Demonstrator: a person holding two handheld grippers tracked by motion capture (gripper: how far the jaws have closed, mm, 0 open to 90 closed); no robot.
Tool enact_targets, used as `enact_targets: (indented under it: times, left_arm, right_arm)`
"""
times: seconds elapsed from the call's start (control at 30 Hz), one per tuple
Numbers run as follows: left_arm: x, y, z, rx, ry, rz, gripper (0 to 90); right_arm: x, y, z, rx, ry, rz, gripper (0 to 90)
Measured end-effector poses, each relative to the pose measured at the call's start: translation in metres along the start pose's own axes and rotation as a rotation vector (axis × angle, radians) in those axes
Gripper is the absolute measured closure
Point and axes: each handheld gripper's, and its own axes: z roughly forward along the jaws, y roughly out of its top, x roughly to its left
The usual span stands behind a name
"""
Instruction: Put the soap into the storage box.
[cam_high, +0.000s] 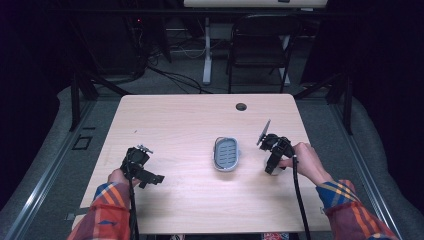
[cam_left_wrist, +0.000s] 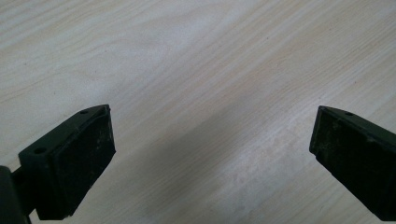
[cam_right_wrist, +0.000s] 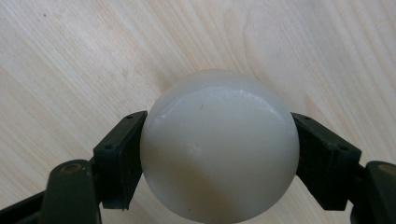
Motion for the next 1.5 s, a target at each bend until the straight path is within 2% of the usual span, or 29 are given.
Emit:
enact_targets:
  times: [0.1,0.13,0.17,0.27,0.3,0.37,0.7,1.5]
  left_arm:
    - [0.0,0.0,0.0,0.0,0.0,0.0,0.1]
    - [0.0,0.0,0.0,0.001,0.0,0.001,0.1]
    - [0.0,0.0,0.0,0.001,-0.001,0.001,0.1]
    - [0.0,0.0,0.0,-0.001,-0.001,-0.001,0.1]
    - [0.0,0.0,0.0,-0.001,0.0,0.0,0.1]
    - [0.0,0.0,0.0,0.0,-0.001,0.0,0.1]
    - [0.0,0.0,0.0,0.004,-0.004,-0.001,0.1]
    - [0.0,0.0,0.001,0.006,-0.004,0.001,0.1]
  right_arm:
    - [-0.001,0.006,-0.002,0.0,-0.003,-0.005,24.4]
    - [0.0,0.007,-0.001,-0.019,-0.002,0.007,24.4]
    - [-0.002,0.01,-0.003,0.002,-0.007,-0.008,24.4]
    - [-0.003,0.016,-0.006,-0.001,-0.006,-0.01,24.4]
    - [-0.003,0.017,-0.005,-0.016,-0.004,-0.003,24.4]
    - [-0.005,0.022,-0.008,0.003,-0.007,-0.018,24.4]
    - [-0.008,0.036,-0.009,-0.001,-0.009,-0.021,24.4]
    - [-0.009,0.061,-0.04,-0.022,-0.038,-0.042,24.4]
